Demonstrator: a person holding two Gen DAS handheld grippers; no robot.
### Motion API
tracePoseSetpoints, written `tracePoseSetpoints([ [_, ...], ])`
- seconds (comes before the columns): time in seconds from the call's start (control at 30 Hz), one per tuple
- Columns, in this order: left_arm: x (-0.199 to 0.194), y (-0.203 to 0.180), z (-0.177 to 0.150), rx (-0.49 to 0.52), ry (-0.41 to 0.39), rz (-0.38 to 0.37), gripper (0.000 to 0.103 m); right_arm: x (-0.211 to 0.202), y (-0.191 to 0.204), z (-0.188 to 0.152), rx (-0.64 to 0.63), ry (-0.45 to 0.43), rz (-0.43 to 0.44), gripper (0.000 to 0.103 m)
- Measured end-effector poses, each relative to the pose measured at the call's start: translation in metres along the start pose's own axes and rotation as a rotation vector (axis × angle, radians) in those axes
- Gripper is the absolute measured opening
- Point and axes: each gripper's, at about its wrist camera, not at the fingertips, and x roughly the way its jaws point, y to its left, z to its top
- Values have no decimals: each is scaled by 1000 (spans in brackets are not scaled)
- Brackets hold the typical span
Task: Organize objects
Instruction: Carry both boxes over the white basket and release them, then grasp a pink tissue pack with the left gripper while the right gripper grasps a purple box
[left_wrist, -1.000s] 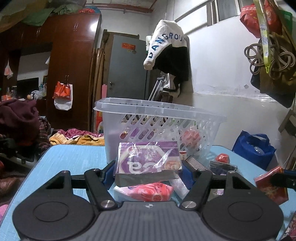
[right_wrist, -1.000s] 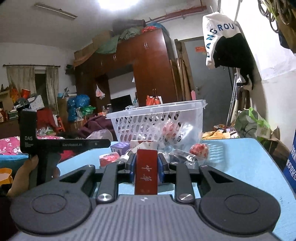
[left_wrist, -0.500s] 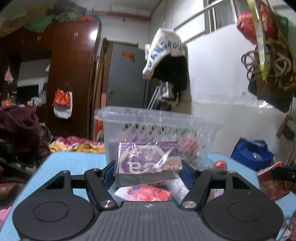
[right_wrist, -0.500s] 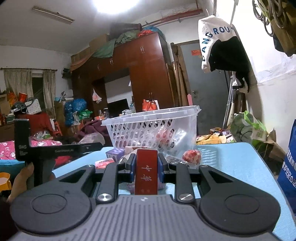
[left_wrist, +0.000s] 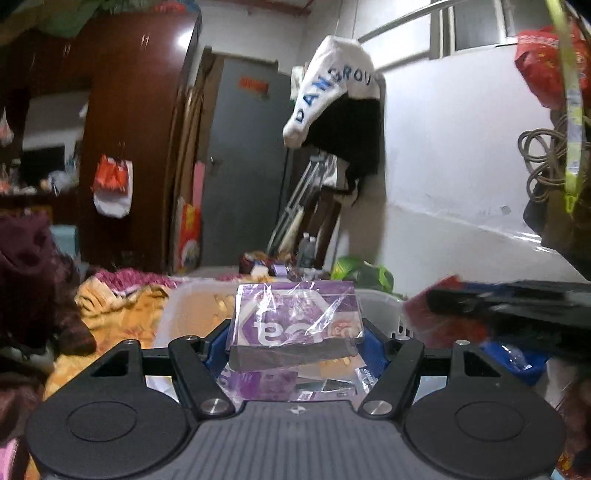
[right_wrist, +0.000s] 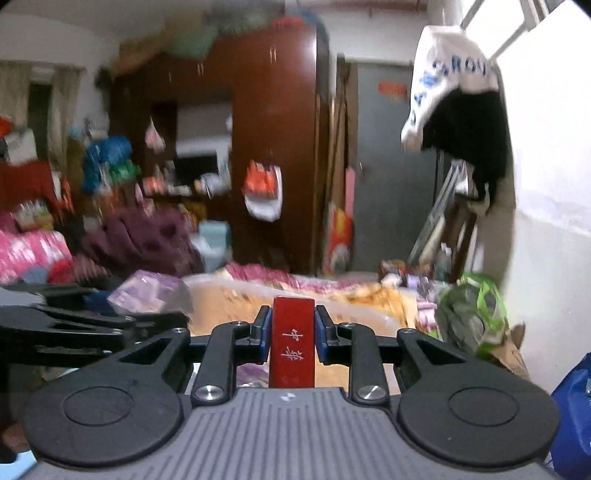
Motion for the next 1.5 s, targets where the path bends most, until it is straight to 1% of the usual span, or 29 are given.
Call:
tracePoseSetpoints([
  [0.03, 5, 2, 0, -6, 6, -11, 73, 8, 1, -1, -5, 3, -11, 27],
  [0.07, 10, 3, 0, -6, 10, -16, 79, 11, 0, -3, -2, 4, -16, 27],
  [0.1, 15, 4, 0, -10, 20, -17, 91, 15, -1, -4, 10, 8, -5, 29],
  [0.13, 18, 6, 0, -17, 30, -13, 96, 13, -2, -6, 19, 8, 8, 45],
  [0.17, 19, 6, 0, -21, 37, -3, 97, 9, -3, -8, 31, 9, 12, 73],
  [0.2, 14, 6, -2, -18, 31, 6, 97, 0, -4, -10, 39, 0, -7, 78],
  [0.27, -5, 4, -7, -11, -6, 9, 97, -26, -7, -13, 26, -47, -12, 101],
  [0.3, -21, 2, -13, 0, -29, 0, 97, -44, -9, -20, 35, -83, 8, 103],
  [0.33, -37, 0, -19, 26, -51, -9, 98, -63, -12, -30, 51, -124, 37, 103],
  [0.37, -52, -3, -30, 55, -70, -8, 102, -79, -14, -44, 70, -142, 59, 103],
  [0.4, -64, -5, -42, 75, -71, 4, 103, -94, -15, -64, 90, -135, 81, 103],
  [0.47, -77, -8, -67, 112, -32, 18, 103, -110, -13, -101, 92, -102, 137, 103],
  [0.5, -79, -7, -81, 123, -3, 6, 103, -112, -9, -122, 71, -55, 165, 103],
  [0.57, -74, -4, -104, 128, 81, -4, 103, -108, 0, -151, 48, 39, 187, 103],
  [0.63, -65, 0, -121, 142, 142, -2, 103, -98, 9, -165, 17, 112, 200, 103],
  [0.67, -59, 2, -124, 149, 162, 12, 102, -93, 13, -166, -2, 139, 205, 103],
  [0.73, -51, 9, -127, 140, 197, 27, 101, -82, 20, -162, -30, 177, 183, 103],
  [0.8, -45, 12, -128, 120, 228, 1, 101, -73, 19, -156, -26, 209, 182, 103],
  [0.87, -43, 15, -126, 122, 229, -18, 101, -68, 15, -154, -20, 232, 215, 103],
  [0.93, -38, 12, -124, 146, 242, 4, 101, -64, 12, -158, -21, 243, 207, 103],
  [0.97, -38, 12, -127, 155, 250, 8, 101, -63, 12, -158, -16, 254, 213, 99],
  [1.13, -27, 11, -131, 170, 292, 41, 100, -64, 11, -163, 0, 246, 245, 92],
  [1.2, -27, 12, -131, 161, 303, 28, 100, -64, 11, -163, 6, 246, 251, 91],
  [1.23, -26, 11, -131, 163, 306, 26, 100, -63, 11, -163, 3, 242, 251, 87],
  [1.27, -25, 11, -131, 164, 308, 25, 96, -63, 12, -163, 0, 237, 244, 77],
  [1.3, -25, 10, -131, 165, 308, 28, 86, -64, 12, -163, 0, 231, 235, 71],
  [1.33, -27, 10, -131, 163, 298, 23, 81, -64, 12, -163, 2, 224, 235, 70],
  [1.43, -37, 13, -129, 143, 237, 52, 81, -72, 11, -163, 4, 165, 248, 70],
  [1.5, -50, 19, -127, 84, 162, 29, 81, -77, 10, -163, 8, 124, 247, 70],
])
